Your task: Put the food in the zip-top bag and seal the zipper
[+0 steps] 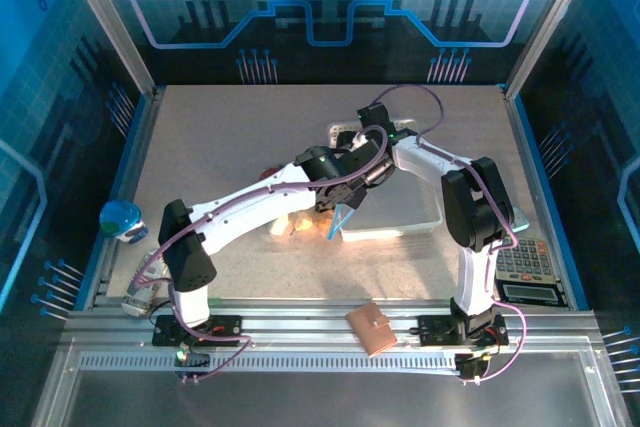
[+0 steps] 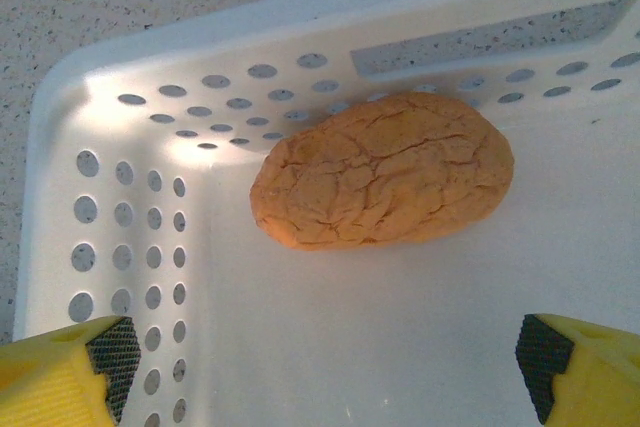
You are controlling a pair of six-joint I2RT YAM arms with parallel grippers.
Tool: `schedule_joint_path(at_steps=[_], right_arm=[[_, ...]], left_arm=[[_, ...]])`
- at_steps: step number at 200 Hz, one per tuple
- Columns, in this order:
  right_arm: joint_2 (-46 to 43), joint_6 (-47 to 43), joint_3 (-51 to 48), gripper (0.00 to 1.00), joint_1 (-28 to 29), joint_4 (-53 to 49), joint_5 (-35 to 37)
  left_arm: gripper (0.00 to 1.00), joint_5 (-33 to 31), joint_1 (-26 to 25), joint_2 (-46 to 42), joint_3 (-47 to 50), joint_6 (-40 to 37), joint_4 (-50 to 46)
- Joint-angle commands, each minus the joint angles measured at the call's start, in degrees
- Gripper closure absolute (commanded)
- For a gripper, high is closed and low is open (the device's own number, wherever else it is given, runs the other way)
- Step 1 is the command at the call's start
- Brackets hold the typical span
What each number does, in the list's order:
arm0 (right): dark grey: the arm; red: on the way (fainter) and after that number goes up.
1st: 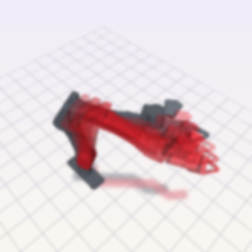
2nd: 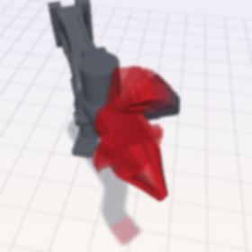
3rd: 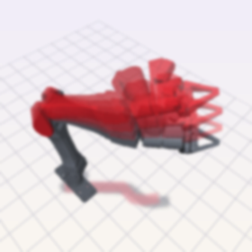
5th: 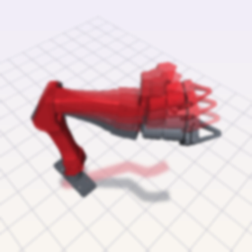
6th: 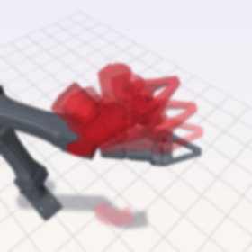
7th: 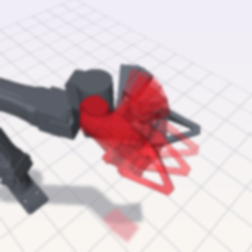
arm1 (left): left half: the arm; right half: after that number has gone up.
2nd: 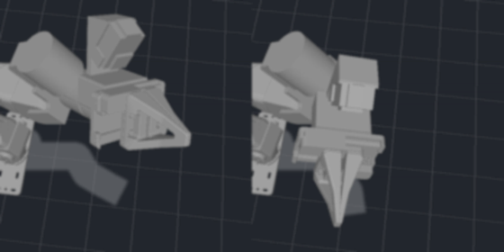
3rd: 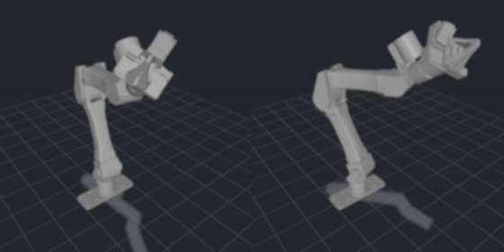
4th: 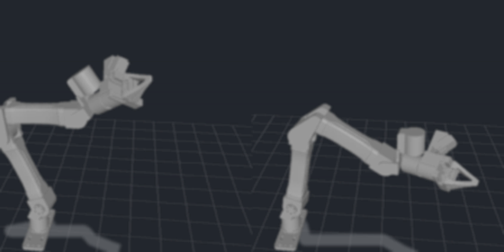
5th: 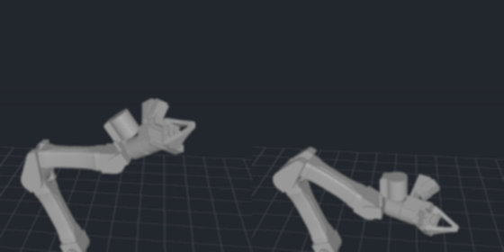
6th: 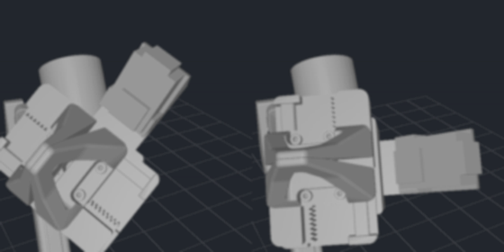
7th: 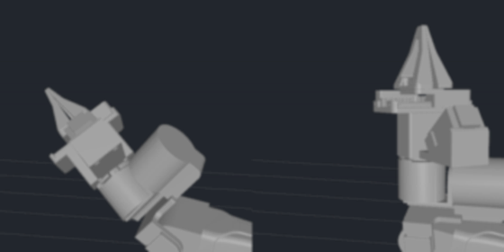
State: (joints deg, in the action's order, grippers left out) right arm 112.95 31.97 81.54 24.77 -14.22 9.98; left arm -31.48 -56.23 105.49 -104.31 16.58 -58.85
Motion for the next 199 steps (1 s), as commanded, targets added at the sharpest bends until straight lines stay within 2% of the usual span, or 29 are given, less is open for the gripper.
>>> schedule_joint_path(at_steps=[1,48,82,112,132,151,199], right_arm=[[-1.10,0.11,0.09,0.01,-0.32,1.37,-0.74],[-2.10,0.06,-0.62,0.01,-0.54,1.83,-1.06],[-2.03,0.11,-0.56,0.01,-0.54,2.00,-1.23],[-2.03,0.14,-0.53,0.01,-0.60,2.18,-1.51],[-2.03,-0.04,-0.63,0.01,-0.57,2.22,-1.18],[-2.12,0.03,-0.79,0.01,-0.58,2.28,-0.99],[-1.39,-1.15,0.51,0.01,-0.92,1.91,0.96]], left_arm=[[0.54,-2.19,-0.16,1.79,-1.41,1.09,-3.09],[0.61,-4.13,0.24,4.50,-2.91,1.23,-4.37],[0.75,-6.61,0.42,3.92,-2.83,1.53,-4.96],[0.82,-8.67,0.49,1.19,-1.89,1.36,-4.47],[1.00,-8.75,0.89,-1.48,0.03,0.82,-2.95],[1.00,-6.83,2.29,-5.09,3.51,0.23,0.06],[1.00,3.57,9.60,-15.29,14.70,0.64,8.32]])
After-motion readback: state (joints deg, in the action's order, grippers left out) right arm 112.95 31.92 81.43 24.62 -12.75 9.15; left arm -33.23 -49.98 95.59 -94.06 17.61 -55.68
